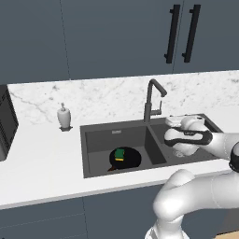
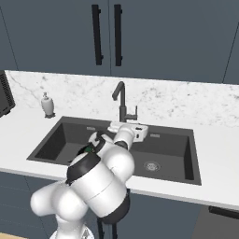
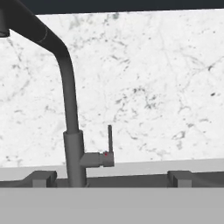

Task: Pick the pan and sponge and place them into the sink. Then turn on the water.

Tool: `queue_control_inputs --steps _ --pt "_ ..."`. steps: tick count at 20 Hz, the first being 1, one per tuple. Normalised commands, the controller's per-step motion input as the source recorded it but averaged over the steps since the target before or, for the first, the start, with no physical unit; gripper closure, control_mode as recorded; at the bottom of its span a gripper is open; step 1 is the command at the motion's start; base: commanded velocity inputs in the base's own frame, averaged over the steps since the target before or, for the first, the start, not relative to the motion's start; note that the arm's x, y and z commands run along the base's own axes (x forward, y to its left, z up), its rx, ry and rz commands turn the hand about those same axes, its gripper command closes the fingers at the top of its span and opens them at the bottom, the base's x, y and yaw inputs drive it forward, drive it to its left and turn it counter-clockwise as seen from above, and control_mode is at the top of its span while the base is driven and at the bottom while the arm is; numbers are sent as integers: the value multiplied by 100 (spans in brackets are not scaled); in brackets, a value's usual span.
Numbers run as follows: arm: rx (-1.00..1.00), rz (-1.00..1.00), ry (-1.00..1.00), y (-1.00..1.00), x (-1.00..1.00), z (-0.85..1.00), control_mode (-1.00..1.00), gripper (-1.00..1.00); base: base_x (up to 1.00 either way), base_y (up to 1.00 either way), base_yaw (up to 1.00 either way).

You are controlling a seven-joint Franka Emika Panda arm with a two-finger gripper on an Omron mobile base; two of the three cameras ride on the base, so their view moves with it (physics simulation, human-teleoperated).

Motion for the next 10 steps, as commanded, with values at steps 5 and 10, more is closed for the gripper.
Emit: queue_control_inputs --steps 5,10 --pt "0 1 0 -5 21 0 -100 -100 0 0 0" --pt "0 4 0 0 27 0 -100 -100 0 0 0"
